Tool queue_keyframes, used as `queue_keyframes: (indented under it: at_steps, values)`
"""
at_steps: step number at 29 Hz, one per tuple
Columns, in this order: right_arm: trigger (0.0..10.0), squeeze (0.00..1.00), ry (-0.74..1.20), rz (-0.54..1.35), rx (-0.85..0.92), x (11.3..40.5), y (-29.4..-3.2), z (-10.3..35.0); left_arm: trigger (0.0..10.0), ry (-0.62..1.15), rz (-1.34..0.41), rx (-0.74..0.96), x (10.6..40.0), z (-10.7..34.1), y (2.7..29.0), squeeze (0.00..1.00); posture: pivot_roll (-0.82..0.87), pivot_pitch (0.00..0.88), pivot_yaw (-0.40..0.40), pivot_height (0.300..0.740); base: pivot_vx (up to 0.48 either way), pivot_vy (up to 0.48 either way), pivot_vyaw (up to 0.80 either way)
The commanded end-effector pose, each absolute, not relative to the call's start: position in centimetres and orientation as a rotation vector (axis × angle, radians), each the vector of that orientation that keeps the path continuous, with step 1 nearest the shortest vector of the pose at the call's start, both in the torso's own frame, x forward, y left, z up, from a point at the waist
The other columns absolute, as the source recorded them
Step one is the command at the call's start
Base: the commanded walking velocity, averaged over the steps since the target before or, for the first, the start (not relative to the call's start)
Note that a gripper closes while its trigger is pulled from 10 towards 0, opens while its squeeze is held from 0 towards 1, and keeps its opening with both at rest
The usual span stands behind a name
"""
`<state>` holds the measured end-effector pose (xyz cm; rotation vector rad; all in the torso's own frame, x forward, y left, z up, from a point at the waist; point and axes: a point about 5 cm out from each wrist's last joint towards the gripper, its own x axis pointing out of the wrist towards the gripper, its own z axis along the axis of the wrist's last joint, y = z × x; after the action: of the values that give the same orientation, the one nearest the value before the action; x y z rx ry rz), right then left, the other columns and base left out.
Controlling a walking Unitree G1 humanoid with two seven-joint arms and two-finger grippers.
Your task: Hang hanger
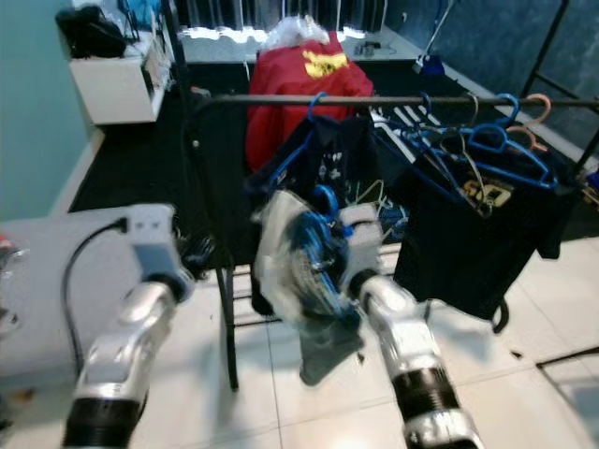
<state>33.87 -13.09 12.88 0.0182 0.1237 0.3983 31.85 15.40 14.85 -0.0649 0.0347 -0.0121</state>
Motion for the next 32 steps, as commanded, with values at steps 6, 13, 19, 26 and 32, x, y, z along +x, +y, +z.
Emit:
queue_keyframes:
  at_steps: [6, 13, 19, 26, 32]
  values:
    - [10.0, 0.0, 0.093, 0.456, 0.034, 34.2, -12.1, 13.9, 10.0, 0.038, 0.024, -0.071, 31.5, 14.6, 16.3, 0.0, 0.01, 0.025, -0.076, 0.74, 0.341, 0.0, 0.0]
    - [10.0, 0.0, 0.077, 0.52, 0.043, 34.1, -11.4, 14.7, 10.0, 0.04, 0.03, -0.065, 31.5, 14.5, 16.7, 0.0, 0.01, 0.026, -0.077, 0.74, 0.341, 0.0, 0.0]
    - [10.0, 0.0, 0.101, 0.523, 0.03, 33.9, -11.3, 14.5, 10.0, 0.051, -0.003, -0.058, 31.3, 14.2, 16.4, 0.0, 0.01, 0.028, -0.079, 0.74, 0.322, 0.0, 0.0]
    - [10.0, 0.0, 0.132, 0.485, 0.024, 33.5, -11.7, 13.5, 10.0, 0.066, -0.277, -0.067, 30.0, 13.8, 14.0, 0.0, 0.01, 0.032, -0.069, 0.74, 0.042, 0.0, 0.0]
    - [10.0, 0.0, 0.167, 0.487, 0.0, 32.6, -12.2, 12.5, 10.0, 0.105, -0.372, 0.05, 28.9, 12.5, 14.5, 0.0, 0.0, 0.036, -0.047, 0.74, 0.0, 0.0, 0.0]
